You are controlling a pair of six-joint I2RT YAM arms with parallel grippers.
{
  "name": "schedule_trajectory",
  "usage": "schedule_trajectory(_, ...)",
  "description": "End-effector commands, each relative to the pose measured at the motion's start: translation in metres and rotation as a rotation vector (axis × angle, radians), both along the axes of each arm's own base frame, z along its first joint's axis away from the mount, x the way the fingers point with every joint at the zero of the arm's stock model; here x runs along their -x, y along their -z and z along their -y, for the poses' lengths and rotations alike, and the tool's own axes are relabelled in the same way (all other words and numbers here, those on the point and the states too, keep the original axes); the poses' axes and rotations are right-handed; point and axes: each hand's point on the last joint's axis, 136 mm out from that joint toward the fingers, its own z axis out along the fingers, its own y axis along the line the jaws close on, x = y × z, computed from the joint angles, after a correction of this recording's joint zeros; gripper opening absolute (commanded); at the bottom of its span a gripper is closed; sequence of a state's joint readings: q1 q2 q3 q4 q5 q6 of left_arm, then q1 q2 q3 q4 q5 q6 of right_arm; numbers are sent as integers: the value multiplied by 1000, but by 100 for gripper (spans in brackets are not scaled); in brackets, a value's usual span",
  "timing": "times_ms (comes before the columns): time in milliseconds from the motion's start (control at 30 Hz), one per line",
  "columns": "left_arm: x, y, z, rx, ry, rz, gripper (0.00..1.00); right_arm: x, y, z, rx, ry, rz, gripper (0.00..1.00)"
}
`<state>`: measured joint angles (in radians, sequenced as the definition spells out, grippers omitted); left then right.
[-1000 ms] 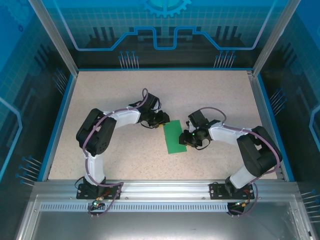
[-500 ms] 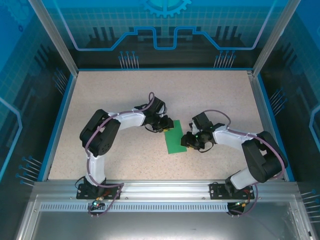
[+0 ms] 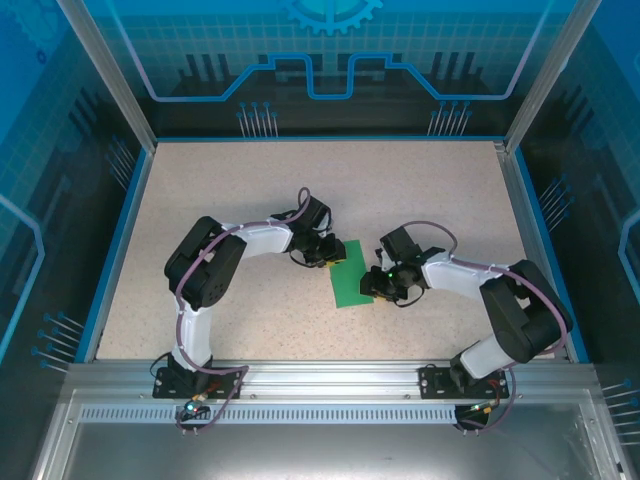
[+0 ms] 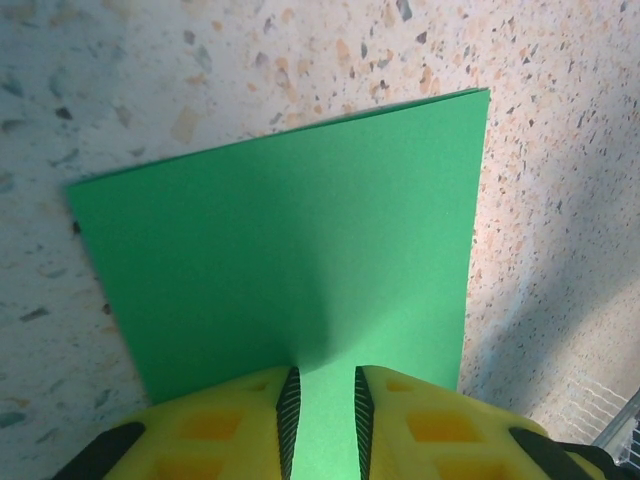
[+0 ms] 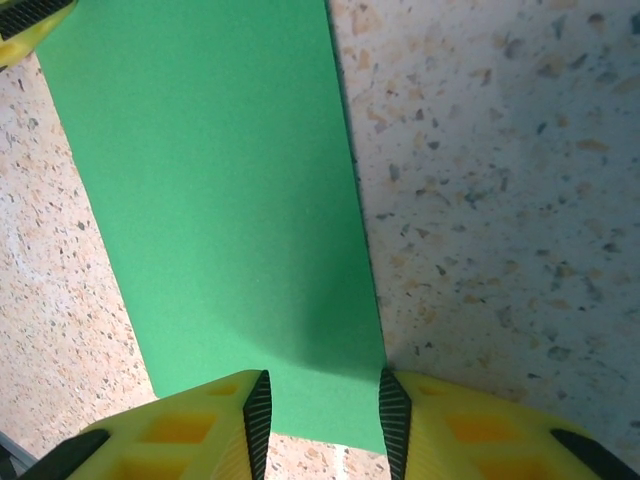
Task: Fold a paper plane with a square sheet of paper (pick it up from the middle)
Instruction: Third fold the triangle at the center of the table.
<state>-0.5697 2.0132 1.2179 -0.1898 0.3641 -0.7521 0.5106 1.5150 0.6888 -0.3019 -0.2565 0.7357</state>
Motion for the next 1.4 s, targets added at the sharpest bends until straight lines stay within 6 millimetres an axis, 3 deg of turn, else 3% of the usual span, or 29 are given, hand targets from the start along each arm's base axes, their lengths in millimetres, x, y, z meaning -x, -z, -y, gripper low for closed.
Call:
schedule_trajectory(0, 9, 22, -13, -68, 0, -45, 26, 1, -7, 8, 55, 11, 20, 39)
schedule_trajectory(533, 9, 20, -13, -67, 2, -44, 26, 10, 9, -14, 49, -64, -31, 35)
schedule_trajectory(633, 10, 19, -12, -66, 4, -43, 26, 9, 4, -21, 18, -76, -24, 34)
schedule_trajectory(1000, 11, 18, -13, -67, 4, -43, 25, -14, -19, -44, -87, -77, 21, 37)
schedule_trajectory(1200, 11, 19, -13, -68, 4, -45, 25, -32, -24, -40, -126, -53, 43, 49)
schedule_trajectory(1367, 11, 20, -13, -70, 5, -47, 26, -46, -23, -39, -163, -61, 45, 52)
